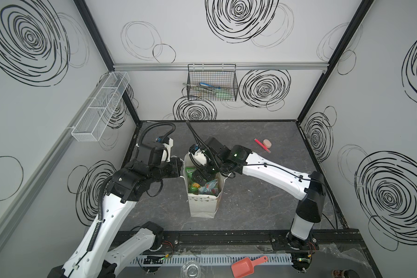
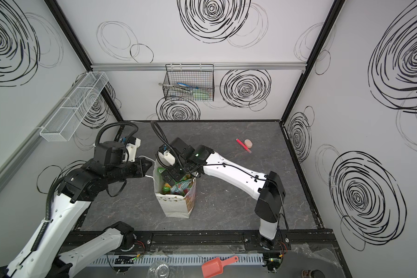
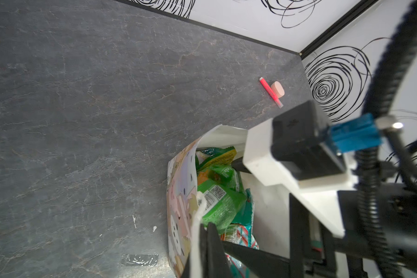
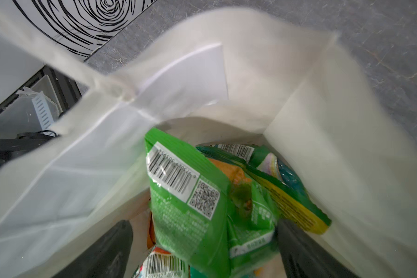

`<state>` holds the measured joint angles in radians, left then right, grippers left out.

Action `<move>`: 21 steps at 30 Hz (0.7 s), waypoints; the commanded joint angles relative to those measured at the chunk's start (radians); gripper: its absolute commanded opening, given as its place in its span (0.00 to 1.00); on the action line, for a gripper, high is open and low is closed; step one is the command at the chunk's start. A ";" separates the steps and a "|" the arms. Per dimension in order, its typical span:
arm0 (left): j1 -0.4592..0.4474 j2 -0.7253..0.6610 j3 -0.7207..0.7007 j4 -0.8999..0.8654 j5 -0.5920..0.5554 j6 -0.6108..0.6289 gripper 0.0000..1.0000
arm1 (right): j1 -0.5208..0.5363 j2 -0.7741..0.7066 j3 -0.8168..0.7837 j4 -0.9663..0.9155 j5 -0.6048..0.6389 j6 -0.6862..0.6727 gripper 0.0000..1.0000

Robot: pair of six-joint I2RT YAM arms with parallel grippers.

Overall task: Take the snacks out of the paper bag
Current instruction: Pick up the snack from the paper bag.

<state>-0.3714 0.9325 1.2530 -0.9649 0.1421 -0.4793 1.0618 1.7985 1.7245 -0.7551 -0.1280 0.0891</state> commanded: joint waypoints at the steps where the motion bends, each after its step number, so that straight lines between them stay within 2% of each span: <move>1: 0.003 -0.019 -0.022 0.054 0.023 -0.016 0.00 | 0.014 0.018 -0.012 0.013 0.007 0.002 0.99; 3: 0.005 -0.020 -0.023 0.055 0.019 -0.020 0.00 | 0.020 0.032 -0.006 0.005 0.007 0.012 0.94; 8: 0.015 -0.022 -0.029 0.059 0.018 -0.011 0.00 | 0.021 0.075 0.072 -0.084 0.015 0.022 0.68; 16: 0.067 -0.041 -0.052 0.077 0.061 -0.009 0.00 | 0.023 0.058 0.116 -0.096 0.008 0.035 0.19; 21: 0.082 -0.044 -0.064 0.081 0.081 -0.004 0.00 | 0.023 0.004 0.113 -0.045 -0.003 0.033 0.06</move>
<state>-0.2981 0.8967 1.1984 -0.9176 0.1986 -0.4862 1.0771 1.8725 1.8156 -0.8062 -0.1146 0.1215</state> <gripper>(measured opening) 0.047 0.195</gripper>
